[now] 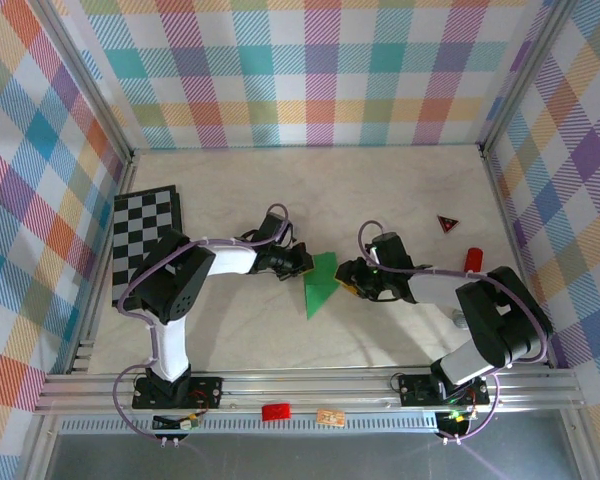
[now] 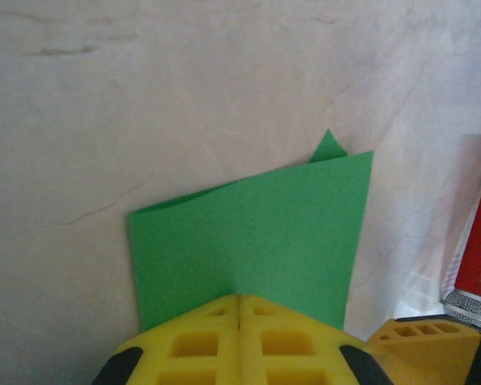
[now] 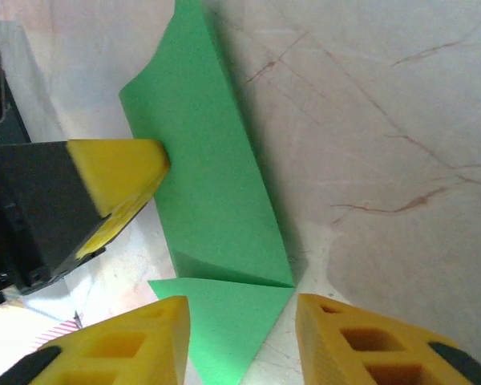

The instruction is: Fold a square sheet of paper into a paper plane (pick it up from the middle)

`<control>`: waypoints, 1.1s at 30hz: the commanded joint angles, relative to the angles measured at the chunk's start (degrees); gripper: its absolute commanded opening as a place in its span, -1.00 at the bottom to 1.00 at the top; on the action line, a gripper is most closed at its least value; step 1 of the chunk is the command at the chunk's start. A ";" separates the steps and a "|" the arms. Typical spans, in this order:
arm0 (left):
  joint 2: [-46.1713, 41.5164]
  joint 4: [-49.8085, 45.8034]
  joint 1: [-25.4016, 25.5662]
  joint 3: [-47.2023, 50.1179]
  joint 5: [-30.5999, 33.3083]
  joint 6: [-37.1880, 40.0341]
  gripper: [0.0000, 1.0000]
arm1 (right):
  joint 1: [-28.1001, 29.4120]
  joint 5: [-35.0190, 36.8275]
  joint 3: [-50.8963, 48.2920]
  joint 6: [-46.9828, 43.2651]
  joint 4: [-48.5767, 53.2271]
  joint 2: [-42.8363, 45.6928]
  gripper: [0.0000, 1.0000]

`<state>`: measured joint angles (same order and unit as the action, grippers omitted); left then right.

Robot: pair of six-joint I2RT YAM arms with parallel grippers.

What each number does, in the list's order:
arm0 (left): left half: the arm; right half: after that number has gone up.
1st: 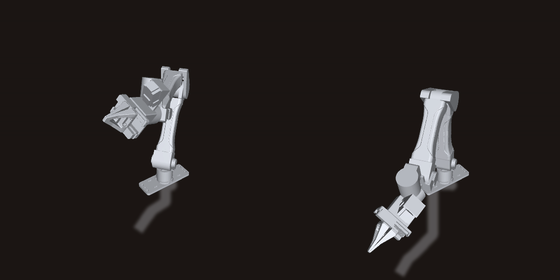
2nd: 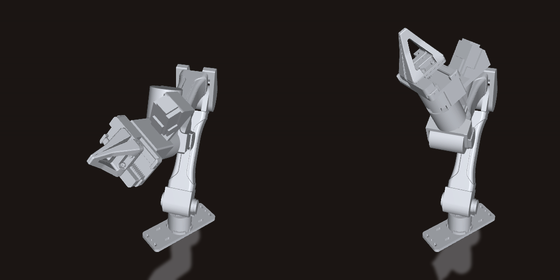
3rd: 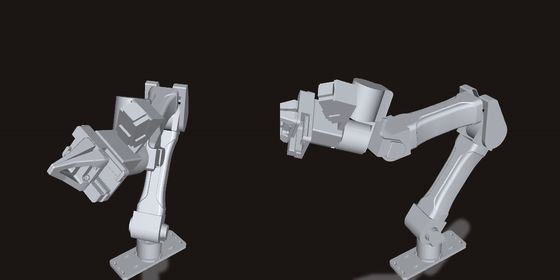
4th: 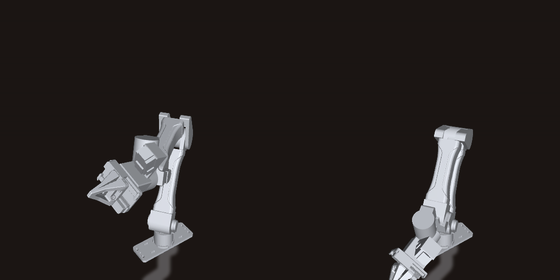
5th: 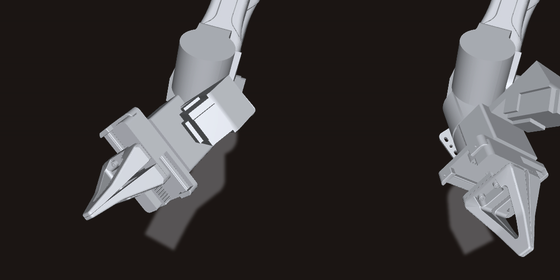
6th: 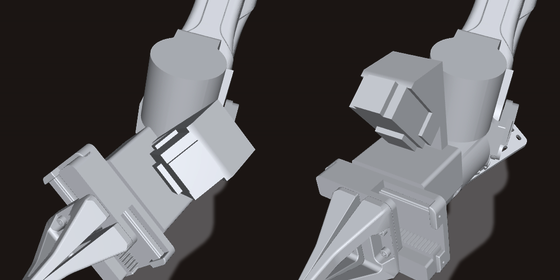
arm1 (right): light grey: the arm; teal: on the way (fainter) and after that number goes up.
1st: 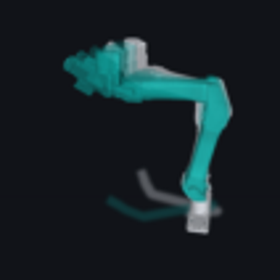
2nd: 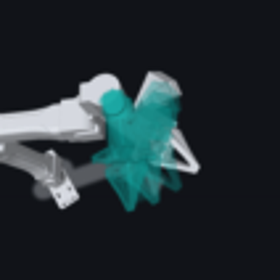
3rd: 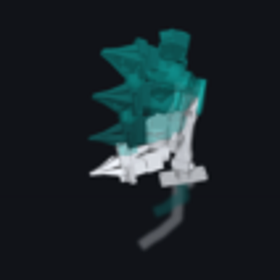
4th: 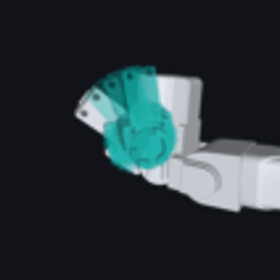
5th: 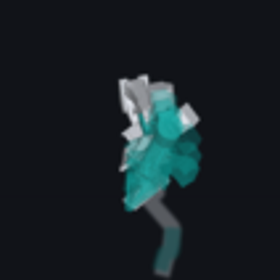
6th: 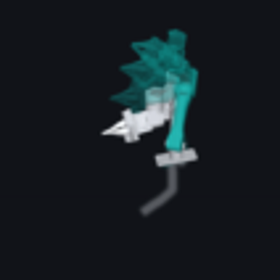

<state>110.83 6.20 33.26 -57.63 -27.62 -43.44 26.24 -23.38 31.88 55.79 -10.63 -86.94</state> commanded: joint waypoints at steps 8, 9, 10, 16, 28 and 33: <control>1.11 1.77 -0.22 3.62 -1.48 0.84 -1.00 | -2.07 -7.97 2.48 -3.23 2.01 -2.20 0.01; 1.20 1.93 -0.21 3.66 -1.75 0.81 -1.00 | -2.13 -8.34 2.65 -3.28 1.56 -2.58 0.00; 1.27 2.11 -0.21 3.66 -2.05 0.86 -1.00 | -2.16 -8.72 2.94 -3.29 1.52 -3.03 -0.01; 1.71 3.06 -0.21 3.66 -3.01 0.96 -1.00 | -2.15 -10.26 4.47 -2.80 0.89 -5.40 -0.06; 2.20 3.65 -0.21 3.55 -4.64 2.10 -1.00 | -2.31 -13.89 9.43 -6.42 2.31 -9.89 -0.16; 2.11 3.56 -0.21 3.53 -4.90 2.56 -1.00 | -3.33 -15.82 11.42 -9.29 4.05 -11.74 -0.17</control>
<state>111.28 11.11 33.19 -55.51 -31.99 -42.33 23.77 -36.45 41.67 50.00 -8.67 -97.25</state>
